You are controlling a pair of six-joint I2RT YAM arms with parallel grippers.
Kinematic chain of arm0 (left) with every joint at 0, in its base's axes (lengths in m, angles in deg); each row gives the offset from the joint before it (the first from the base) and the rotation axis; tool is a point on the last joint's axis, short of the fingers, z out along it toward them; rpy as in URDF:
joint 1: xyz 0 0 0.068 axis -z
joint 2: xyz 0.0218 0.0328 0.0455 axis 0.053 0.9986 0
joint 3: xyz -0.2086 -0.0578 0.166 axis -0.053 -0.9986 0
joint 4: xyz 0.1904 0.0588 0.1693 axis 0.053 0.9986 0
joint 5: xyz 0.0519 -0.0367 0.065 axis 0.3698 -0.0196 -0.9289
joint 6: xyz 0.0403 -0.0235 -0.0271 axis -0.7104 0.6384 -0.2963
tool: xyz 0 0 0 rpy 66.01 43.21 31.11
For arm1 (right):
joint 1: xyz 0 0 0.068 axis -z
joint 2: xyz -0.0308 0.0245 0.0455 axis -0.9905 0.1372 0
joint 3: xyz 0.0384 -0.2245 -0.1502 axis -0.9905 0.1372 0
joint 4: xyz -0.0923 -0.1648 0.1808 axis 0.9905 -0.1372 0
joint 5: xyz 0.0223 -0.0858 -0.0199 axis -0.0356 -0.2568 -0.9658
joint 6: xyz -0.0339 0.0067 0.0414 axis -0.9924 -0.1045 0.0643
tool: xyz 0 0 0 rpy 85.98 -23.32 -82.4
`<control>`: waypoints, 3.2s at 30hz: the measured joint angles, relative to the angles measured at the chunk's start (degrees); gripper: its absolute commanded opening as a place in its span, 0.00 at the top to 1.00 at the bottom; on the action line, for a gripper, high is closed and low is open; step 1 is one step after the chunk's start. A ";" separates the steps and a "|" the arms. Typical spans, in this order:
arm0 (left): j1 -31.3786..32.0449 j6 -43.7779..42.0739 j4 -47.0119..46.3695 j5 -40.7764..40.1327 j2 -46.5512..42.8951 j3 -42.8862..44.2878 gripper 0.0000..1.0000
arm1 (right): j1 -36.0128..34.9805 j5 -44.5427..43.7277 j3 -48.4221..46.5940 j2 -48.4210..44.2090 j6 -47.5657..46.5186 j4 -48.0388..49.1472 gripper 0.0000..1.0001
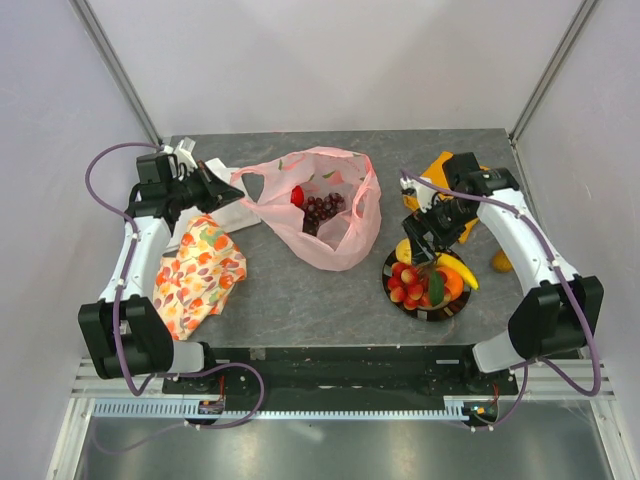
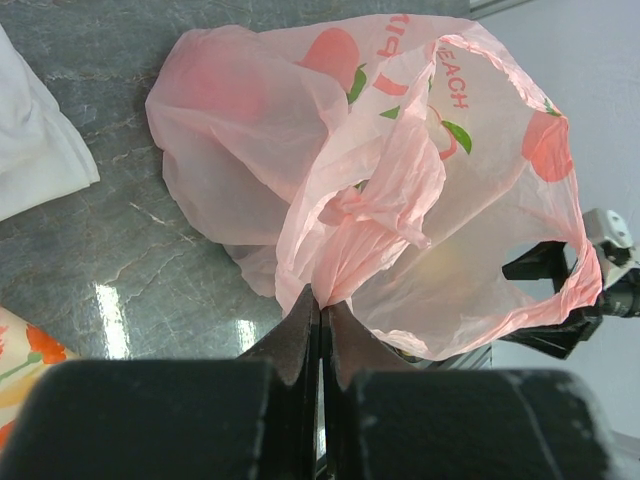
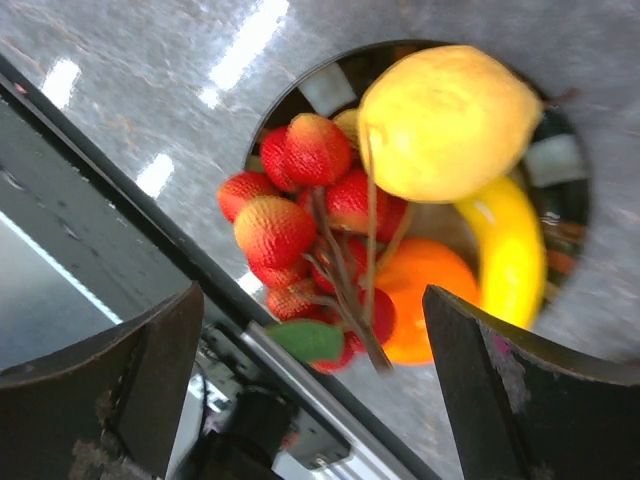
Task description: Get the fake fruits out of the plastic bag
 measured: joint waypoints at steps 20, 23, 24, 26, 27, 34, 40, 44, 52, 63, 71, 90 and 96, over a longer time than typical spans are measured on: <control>0.76 0.00 -0.61 0.07 1.07 0.33 0.98 | 35.74 -19.30 -11.91 21.03 4.87 3.91 0.02; 0.76 -0.04 -0.55 0.04 1.07 0.70 0.98 | 36.30 -18.71 -14.23 24.98 8.07 3.96 0.02; 0.76 -0.07 -0.57 0.02 1.07 0.72 0.98 | 36.22 -18.58 -14.88 25.59 8.90 4.15 0.02; 0.76 -0.28 -0.37 -0.02 1.07 0.72 0.98 | 36.09 -18.47 -15.80 26.23 10.03 4.50 0.02; 0.76 -0.42 -0.26 -0.09 1.05 0.70 0.98 | 35.98 -18.47 -16.33 26.58 10.45 4.50 0.07; 0.76 -1.46 0.66 -1.29 1.05 0.52 0.98 | 35.82 -18.71 -16.48 30.40 12.02 5.29 0.11; 0.76 -2.49 0.74 -1.51 1.05 0.52 0.98 | 35.82 -20.22 -12.48 30.42 13.09 5.29 0.29; 0.76 -2.91 0.81 -1.55 1.05 0.52 0.99 | 35.82 -20.15 -11.47 30.53 13.46 5.11 0.39; 0.76 -3.39 0.90 -2.40 1.05 0.52 0.98 | 35.52 -17.44 -12.22 30.84 12.74 4.63 0.70; 0.76 -3.43 0.90 -2.58 1.09 0.50 0.99 | 32.33 -9.99 -16.41 30.12 8.52 0.68 0.77; 0.76 -3.45 0.90 -2.60 1.53 0.50 0.98 | 18.49 -5.16 -23.82 23.19 0.79 -0.57 0.75; 0.76 -4.04 0.96 -2.80 1.62 0.50 0.98 | 13.79 -1.88 -22.51 29.59 3.96 -0.85 0.70; 0.76 -4.07 0.94 -2.82 1.77 0.50 0.98 | 13.38 -1.46 -20.15 30.16 4.87 -0.96 0.61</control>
